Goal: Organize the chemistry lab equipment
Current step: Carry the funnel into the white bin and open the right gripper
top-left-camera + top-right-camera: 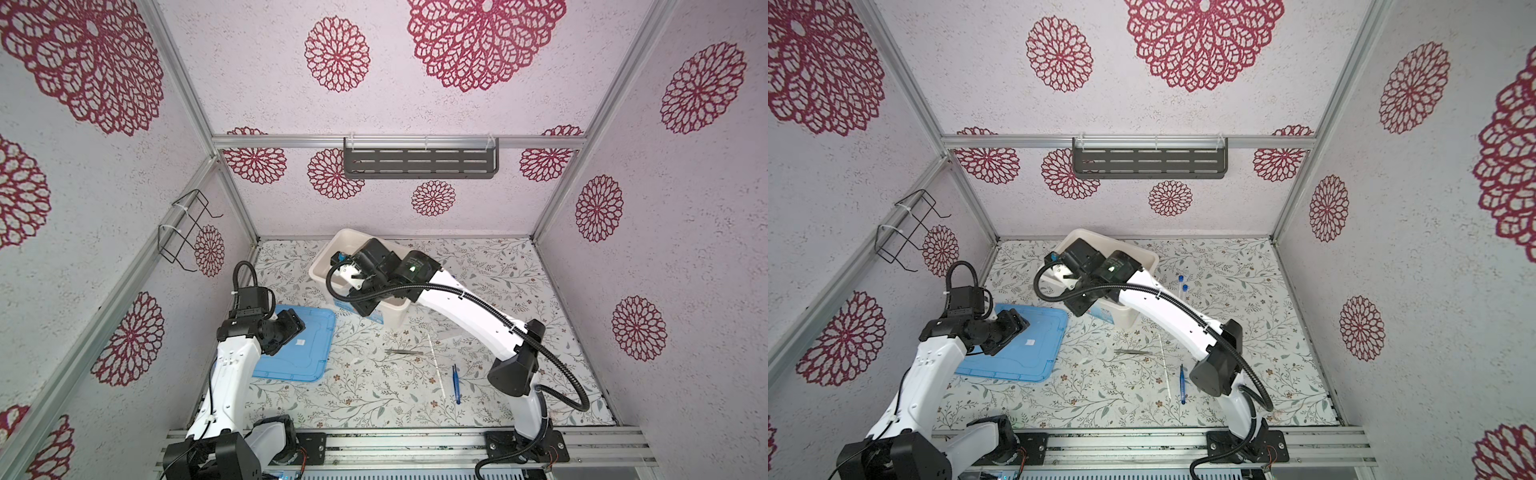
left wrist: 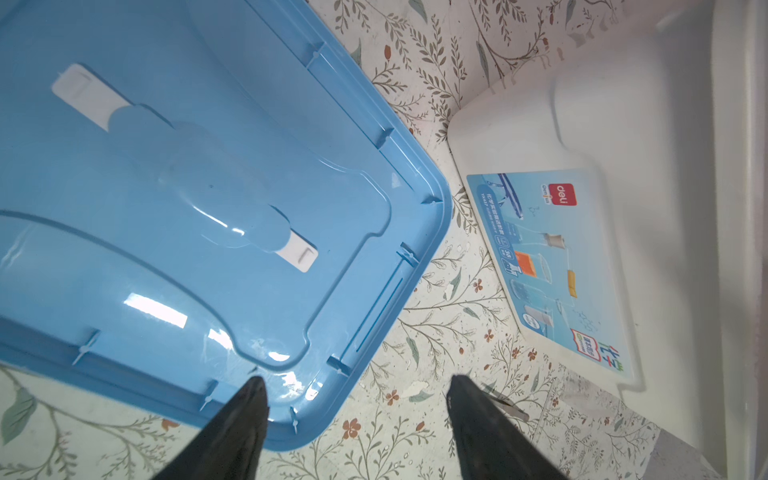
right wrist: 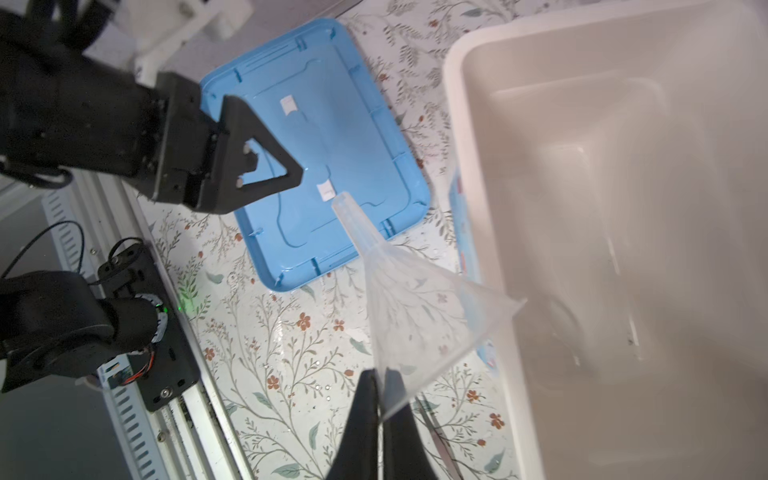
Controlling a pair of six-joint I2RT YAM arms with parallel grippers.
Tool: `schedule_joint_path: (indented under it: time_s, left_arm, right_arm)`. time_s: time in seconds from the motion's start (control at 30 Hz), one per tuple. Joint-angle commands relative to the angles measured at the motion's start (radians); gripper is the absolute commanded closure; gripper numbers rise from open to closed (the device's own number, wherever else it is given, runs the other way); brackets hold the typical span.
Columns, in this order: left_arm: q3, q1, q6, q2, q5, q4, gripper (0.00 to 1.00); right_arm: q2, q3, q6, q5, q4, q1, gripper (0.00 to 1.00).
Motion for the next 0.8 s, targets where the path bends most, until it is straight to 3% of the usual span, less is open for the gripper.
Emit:
schedule_joint_path:
  time_s: [0.0,0.33,0.57,0.77]
  left_arm:
    - [-0.003,0.007,-0.001,-0.01,-0.029,0.018,0.28]
    - [-0.026,0.008,-0.05,-0.012,0.012,0.024,0.28]
    - [-0.028,0.008,-0.053,-0.023,0.007,0.018,0.28]
    - [-0.037,0.007,-0.059,-0.04,-0.003,0.024,0.28]
  right_arm:
    - [-0.02,-0.008,-0.013,0.123,-0.011,-0.089,1.0]
    - [0.117,0.03,-0.114,0.394,-0.023,-0.167,0.99]
    - [0.224,0.094,-0.145,0.372,-0.031,-0.191,0.99]
    - [0.3,0.1,-0.047,0.408,0.018,-0.208,0.98]
